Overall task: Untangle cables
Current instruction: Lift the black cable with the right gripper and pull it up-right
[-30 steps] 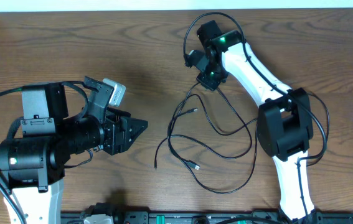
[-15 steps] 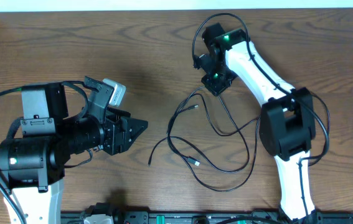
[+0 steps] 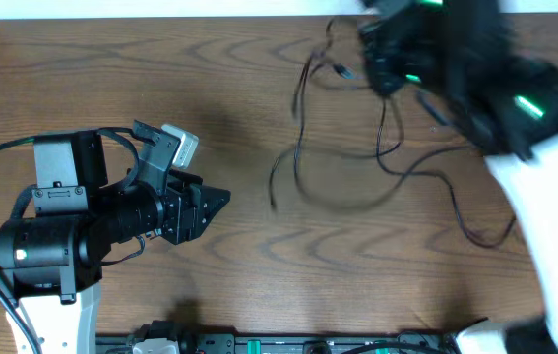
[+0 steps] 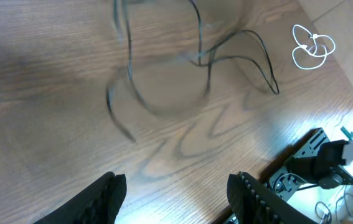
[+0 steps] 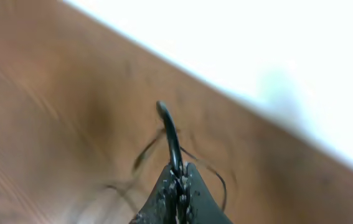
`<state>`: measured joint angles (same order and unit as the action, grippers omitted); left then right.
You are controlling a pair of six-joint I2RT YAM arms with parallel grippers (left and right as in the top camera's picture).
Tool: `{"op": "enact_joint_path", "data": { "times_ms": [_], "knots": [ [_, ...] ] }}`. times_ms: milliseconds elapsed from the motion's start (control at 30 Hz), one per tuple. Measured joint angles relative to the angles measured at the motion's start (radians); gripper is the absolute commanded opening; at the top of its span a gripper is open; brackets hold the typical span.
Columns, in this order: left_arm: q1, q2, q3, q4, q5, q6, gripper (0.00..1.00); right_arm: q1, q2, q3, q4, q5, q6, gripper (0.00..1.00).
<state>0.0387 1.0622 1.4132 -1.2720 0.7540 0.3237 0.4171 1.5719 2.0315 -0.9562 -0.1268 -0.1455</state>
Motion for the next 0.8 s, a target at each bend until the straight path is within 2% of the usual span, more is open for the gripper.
{"op": "enact_joint_path", "data": {
  "times_ms": [167, 333, 800],
  "knots": [
    [0.000, 0.000, 0.000, 0.000, -0.002, 0.018, 0.58, 0.000, -0.185, 0.005, 0.054, -0.058, 0.011, 0.01],
    [0.000, 0.000, 0.000, 0.000, -0.002, 0.020, 0.58, 0.000, -0.282, 0.004, 0.080, -0.097, 0.011, 0.01],
    [0.000, 0.023, 0.000, 0.000, -0.002, 0.021, 0.58, 0.000, -0.283, 0.003, 0.053, -0.087, 0.011, 0.01]
  ]
}}
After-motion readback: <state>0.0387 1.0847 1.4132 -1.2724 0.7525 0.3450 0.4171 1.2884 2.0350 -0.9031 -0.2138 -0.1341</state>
